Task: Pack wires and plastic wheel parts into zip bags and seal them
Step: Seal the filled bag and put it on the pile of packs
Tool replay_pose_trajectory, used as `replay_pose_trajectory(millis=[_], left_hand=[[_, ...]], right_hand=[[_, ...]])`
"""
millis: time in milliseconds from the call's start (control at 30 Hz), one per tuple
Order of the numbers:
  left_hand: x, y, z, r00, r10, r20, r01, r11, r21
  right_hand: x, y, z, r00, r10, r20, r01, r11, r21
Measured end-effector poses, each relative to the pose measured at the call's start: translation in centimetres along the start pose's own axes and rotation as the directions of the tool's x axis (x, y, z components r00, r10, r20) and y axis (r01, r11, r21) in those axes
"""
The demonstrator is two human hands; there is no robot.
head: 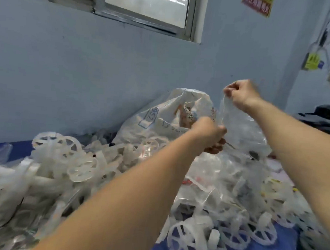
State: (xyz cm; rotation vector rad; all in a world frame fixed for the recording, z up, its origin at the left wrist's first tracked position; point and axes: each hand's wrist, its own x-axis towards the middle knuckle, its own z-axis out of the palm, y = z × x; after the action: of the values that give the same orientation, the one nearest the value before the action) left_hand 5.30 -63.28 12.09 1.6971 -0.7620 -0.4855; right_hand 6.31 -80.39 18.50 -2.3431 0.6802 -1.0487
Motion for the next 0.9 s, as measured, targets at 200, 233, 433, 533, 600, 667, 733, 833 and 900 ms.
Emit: replay_pose_trajectory(millis=[200,233,433,533,600,667,733,833,900], left_hand=[[4.0,-9.5,-0.2,0.990,-0.144,0.014,0.143,0.990,0.011],[4.2,-10.5,-0.4,0.989,-0.151,0.002,0.151,0.988,0.030],[2.5,-13.0,-1.0,0.986,-0.159,0.048,0.151,0.979,0.134],[1.2,-12.5,-1.1,0.990,-0.120,0.068,0.104,0.975,0.198],[0.0,-12.1,-1.9,0.992,-0.069,0.103,0.041,0.968,0.247],[-1.6,-11.8,-3.7,0.991,-0.018,0.135,-0.021,0.958,0.286],[-3.4,-11.5,-6.4,0.989,0.004,0.145,-0.052,0.943,0.330],[-6.6,-10.9,-10.9,0.992,0.004,0.123,-0.050,0.928,0.370],[-9.4,-10.5,-14.2,0.998,-0.006,0.068,-0.022,0.915,0.402]], right_hand=[[-3.0,0.9,16.3,0.926,-0.115,0.358,0.226,0.931,-0.285],[-3.7,1.2,17.8,0.896,-0.121,0.428,0.268,0.914,-0.303],[-6.6,3.6,19.5,0.856,-0.080,0.510,0.231,0.943,-0.239],[-7.5,3.5,18.3,0.865,-0.096,0.492,0.235,0.945,-0.228],[-8.1,3.5,17.3,0.869,-0.110,0.482,0.247,0.941,-0.232],[-8.7,3.2,16.5,0.884,-0.119,0.453,0.259,0.930,-0.262],[-9.4,2.3,16.0,0.907,-0.135,0.398,0.274,0.908,-0.316],[-10.8,-0.9,15.6,0.924,-0.186,0.333,0.304,0.886,-0.350],[-12.1,-4.5,15.9,0.912,-0.254,0.323,0.353,0.886,-0.299]])
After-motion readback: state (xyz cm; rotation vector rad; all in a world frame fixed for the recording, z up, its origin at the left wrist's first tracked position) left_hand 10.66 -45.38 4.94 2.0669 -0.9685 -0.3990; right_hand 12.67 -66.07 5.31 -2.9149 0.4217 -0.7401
